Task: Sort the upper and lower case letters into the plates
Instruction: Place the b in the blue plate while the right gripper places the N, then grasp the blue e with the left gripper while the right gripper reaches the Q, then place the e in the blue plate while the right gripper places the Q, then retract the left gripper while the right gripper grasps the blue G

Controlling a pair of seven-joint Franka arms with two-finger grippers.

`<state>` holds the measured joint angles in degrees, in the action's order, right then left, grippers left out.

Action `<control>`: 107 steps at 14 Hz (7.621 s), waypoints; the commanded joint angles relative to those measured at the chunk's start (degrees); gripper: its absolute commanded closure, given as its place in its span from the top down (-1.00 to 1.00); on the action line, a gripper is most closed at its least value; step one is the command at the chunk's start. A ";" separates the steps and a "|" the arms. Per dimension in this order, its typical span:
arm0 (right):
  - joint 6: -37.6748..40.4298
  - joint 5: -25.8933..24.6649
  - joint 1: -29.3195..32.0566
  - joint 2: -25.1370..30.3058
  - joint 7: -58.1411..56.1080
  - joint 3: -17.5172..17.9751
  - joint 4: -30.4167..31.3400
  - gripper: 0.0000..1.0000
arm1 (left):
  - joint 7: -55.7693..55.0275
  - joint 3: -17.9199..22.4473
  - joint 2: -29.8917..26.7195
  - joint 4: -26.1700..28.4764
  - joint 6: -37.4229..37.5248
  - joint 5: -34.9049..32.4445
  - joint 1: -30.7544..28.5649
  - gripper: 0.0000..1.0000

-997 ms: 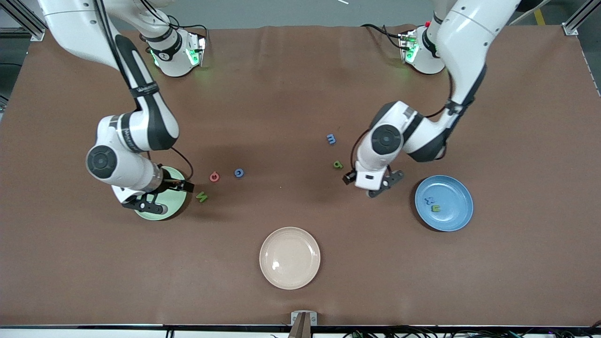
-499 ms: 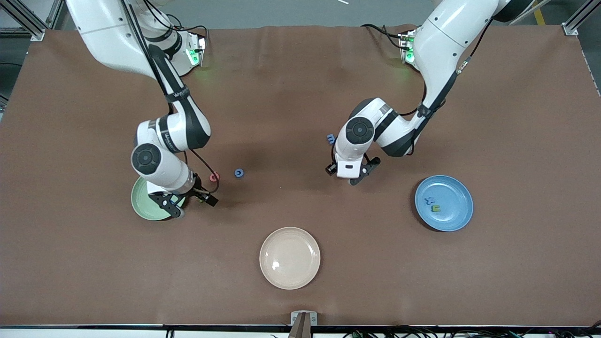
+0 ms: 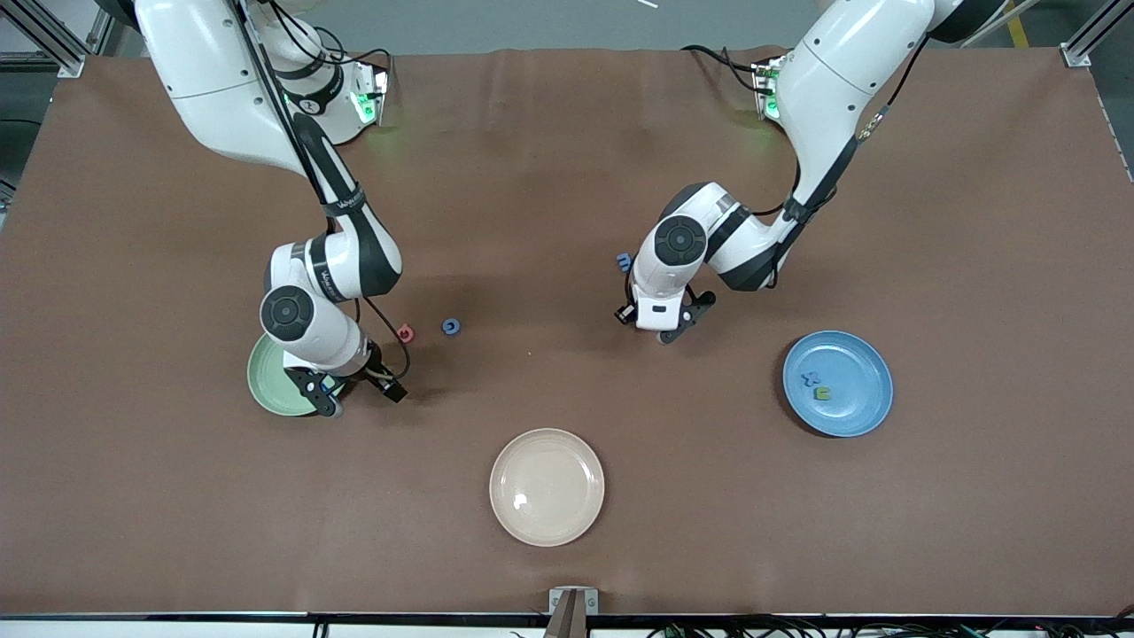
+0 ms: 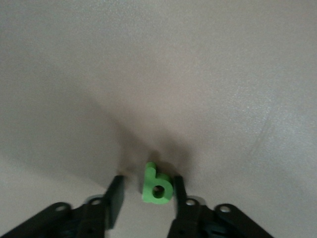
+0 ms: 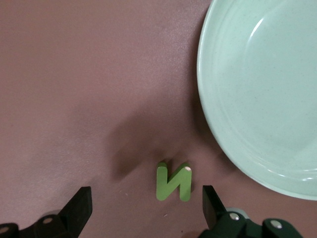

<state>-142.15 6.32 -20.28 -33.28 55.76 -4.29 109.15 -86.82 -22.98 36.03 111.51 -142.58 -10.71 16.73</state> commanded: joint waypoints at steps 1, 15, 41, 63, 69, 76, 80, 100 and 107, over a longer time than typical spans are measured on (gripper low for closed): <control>-0.32 -1.84 0.42 -0.12 0.75 0.33 0.45 0.85 | -1.42 0.13 -0.61 0.64 -0.86 -0.89 -0.12 -0.97; -1.20 -2.10 1.39 -0.91 0.93 0.51 2.30 -1.00 | 19.64 0.57 -9.40 -1.73 5.21 -0.98 -22.77 -1.00; 4.67 -1.66 11.15 7.62 -30.45 0.68 7.59 1.00 | 18.90 -24.31 -8.62 10.48 7.50 -3.88 -26.68 0.67; -9.46 0.18 -3.62 7.62 -14.63 1.82 17.06 0.60 | 2.71 -20.09 2.11 10.04 -1.47 -11.35 -15.59 -0.20; -9.02 0.27 -3.53 7.71 -14.54 1.82 17.24 -0.24 | 1.21 -19.82 -1.12 9.60 -1.30 -11.79 -18.04 -1.00; 5.77 0.09 -0.99 10.33 -16.29 1.39 9.19 -1.00 | 8.57 -19.65 -5.27 -1.02 13.54 -16.27 -32.62 -1.00; 17.70 0.01 8.14 11.83 -32.07 1.21 1.25 -1.00 | 18.95 -19.47 -4.57 -3.57 14.08 -16.62 -41.06 -1.00; 12.57 0.18 16.78 5.58 -45.25 1.65 0.46 1.00 | 55.87 -26.77 -16.24 -28.62 49.84 -16.47 -48.90 1.00; 8.14 4.84 -1.49 8.06 -15.81 1.65 5.10 1.00 | 67.30 -19.25 -29.86 -28.72 53.37 -2.95 -46.37 1.00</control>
<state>-130.19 9.44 -17.23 -26.53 33.29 -1.95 110.06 -23.38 -48.20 10.62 82.38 -89.84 -18.75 -31.59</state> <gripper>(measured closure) 0.000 0.000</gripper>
